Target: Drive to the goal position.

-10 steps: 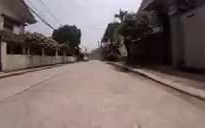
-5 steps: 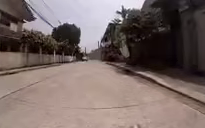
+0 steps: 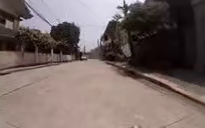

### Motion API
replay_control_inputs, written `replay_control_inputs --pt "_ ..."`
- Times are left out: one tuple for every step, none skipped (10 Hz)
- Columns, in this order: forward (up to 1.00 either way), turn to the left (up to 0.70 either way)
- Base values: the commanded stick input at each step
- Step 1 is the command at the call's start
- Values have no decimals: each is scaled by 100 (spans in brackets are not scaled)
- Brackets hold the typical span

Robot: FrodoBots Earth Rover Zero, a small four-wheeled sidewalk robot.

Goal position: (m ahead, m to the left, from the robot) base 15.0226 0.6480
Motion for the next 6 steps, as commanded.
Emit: replay_control_inputs --pt "100 0" --pt "100 0" --pt "100 0" --pt "100 0" --pt "100 0" --pt "100 0"
